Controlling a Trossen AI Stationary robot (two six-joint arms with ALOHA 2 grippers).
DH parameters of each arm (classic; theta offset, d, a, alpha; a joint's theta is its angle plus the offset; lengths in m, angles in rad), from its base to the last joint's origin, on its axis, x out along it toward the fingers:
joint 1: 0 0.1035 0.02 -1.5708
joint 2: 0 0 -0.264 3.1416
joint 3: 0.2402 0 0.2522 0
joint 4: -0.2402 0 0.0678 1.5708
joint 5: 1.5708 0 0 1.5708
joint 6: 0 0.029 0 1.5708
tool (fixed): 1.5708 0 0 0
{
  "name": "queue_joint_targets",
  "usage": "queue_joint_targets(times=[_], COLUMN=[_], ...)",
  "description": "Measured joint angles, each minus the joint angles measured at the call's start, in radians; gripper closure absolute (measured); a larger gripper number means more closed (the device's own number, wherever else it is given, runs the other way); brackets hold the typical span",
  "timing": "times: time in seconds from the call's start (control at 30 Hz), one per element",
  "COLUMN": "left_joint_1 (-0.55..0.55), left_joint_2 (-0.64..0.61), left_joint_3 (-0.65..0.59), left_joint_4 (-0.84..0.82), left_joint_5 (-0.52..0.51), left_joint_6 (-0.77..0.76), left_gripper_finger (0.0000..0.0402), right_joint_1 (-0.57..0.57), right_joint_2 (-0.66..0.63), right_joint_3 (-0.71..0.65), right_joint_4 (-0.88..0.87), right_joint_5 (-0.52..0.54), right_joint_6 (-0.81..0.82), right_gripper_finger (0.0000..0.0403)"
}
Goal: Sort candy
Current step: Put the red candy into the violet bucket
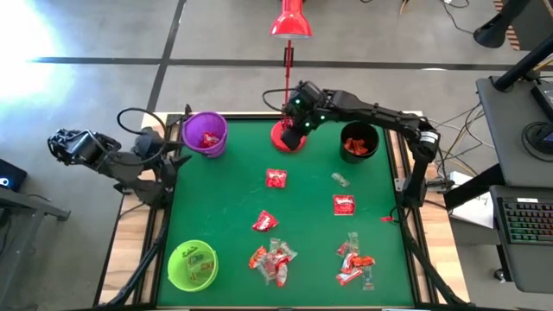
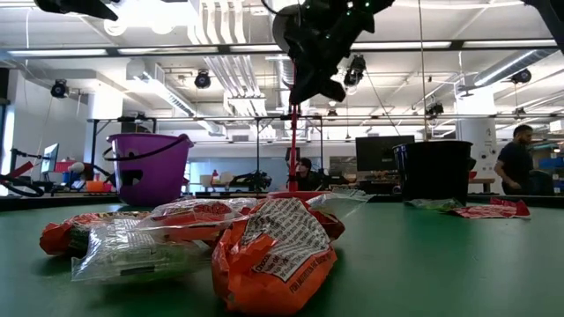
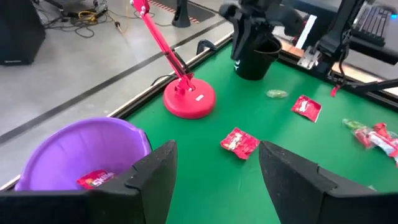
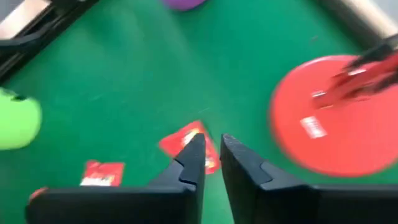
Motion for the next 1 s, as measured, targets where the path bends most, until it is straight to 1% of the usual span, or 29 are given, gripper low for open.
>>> queue_joint_targets(times=[0.07, 0.2, 0.33, 0.47, 0.6, 0.73, 1.0], left_joint_1=[0.000, 0.000, 0.000, 0.000, 0.000, 0.000, 0.000], left_joint_2=[0.011, 0.032, 0.042, 0.044, 0.044, 0.043, 0.043], left_joint_3=[0.000, 0.000, 0.000, 0.000, 0.000, 0.000, 0.000], left_joint_4=[0.000, 0.000, 0.000, 0.000, 0.013, 0.021, 0.024], left_joint_5=[-0.001, -0.001, -0.002, -0.002, -0.002, -0.002, -0.002], left_joint_6=[0.004, 0.015, 0.015, 0.015, 0.015, 0.015, 0.015], left_gripper_finger=[0.0191, 0.0192, 0.0195, 0.0196, 0.0196, 0.0196, 0.0196], right_joint_1=[0.005, 0.029, 0.069, 0.101, 0.118, 0.125, 0.134], right_joint_2=[0.028, 0.102, 0.181, 0.228, 0.265, 0.305, 0.358], right_joint_3=[0.000, 0.000, 0.000, 0.000, 0.000, 0.000, 0.000], right_joint_4=[0.000, -0.001, -0.001, 0.000, 0.003, 0.009, 0.093], right_joint_5=[-0.043, -0.097, -0.108, -0.104, -0.028, -0.025, -0.017], right_joint_6=[0.000, -0.008, -0.022, -0.090, -0.146, -0.219, -0.397], right_gripper_finger=[0.0344, 0.0307, 0.0275, 0.0254, 0.0243, 0.0238, 0.0238])
